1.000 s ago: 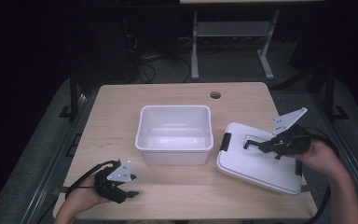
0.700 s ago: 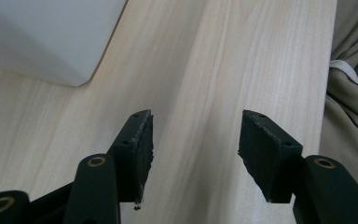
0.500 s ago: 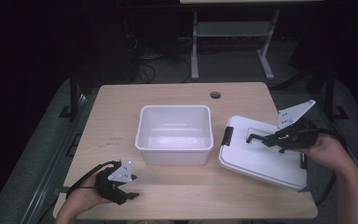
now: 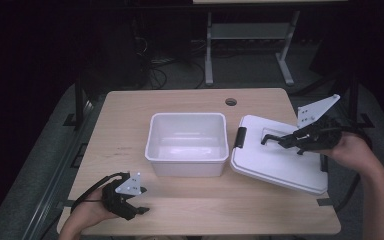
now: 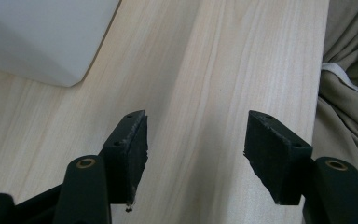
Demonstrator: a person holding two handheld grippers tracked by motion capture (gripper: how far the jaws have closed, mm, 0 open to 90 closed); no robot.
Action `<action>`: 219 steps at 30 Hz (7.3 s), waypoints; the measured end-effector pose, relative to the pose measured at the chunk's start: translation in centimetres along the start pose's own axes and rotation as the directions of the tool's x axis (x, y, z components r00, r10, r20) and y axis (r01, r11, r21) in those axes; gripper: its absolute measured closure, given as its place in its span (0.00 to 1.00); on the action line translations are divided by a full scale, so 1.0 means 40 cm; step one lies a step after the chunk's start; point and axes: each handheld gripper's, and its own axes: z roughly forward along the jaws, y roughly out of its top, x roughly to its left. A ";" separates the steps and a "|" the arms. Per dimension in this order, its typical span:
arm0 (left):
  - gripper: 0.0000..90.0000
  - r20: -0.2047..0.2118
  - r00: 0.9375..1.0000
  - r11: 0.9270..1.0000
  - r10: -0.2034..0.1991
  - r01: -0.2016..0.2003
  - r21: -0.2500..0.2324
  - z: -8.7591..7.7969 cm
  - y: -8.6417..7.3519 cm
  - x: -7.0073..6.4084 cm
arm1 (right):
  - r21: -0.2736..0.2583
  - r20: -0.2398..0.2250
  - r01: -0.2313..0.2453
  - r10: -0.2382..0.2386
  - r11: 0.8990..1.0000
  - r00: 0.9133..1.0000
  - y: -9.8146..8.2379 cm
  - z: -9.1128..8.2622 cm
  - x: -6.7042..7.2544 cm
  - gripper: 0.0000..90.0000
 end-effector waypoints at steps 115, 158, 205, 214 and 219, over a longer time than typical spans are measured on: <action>0.37 0.017 1.000 0.999 -0.023 0.023 -0.045 -0.025 -0.012 0.004 | -0.056 -0.190 0.224 -0.231 0.973 0.954 0.495 0.306 -0.032 0.93; 0.37 0.019 0.999 0.998 -0.032 0.033 -0.056 -0.033 -0.023 0.010 | -0.023 -0.233 0.206 -0.206 0.978 0.950 0.519 0.434 -0.053 0.93; 0.37 0.007 0.999 0.998 -0.042 0.043 -0.054 -0.041 -0.024 0.006 | -0.015 -0.211 0.137 -0.137 0.990 0.968 0.486 0.361 -0.031 0.57; 0.37 -0.004 0.999 0.997 -0.049 0.049 -0.055 -0.049 -0.028 0.006 | -0.013 -0.193 0.112 -0.112 0.994 0.975 0.444 0.324 -0.029 0.56; 0.37 0.002 0.999 0.998 -0.050 0.050 -0.045 -0.042 -0.028 0.007 | -0.007 -0.170 0.105 -0.105 0.994 0.980 0.421 0.295 -0.033 0.54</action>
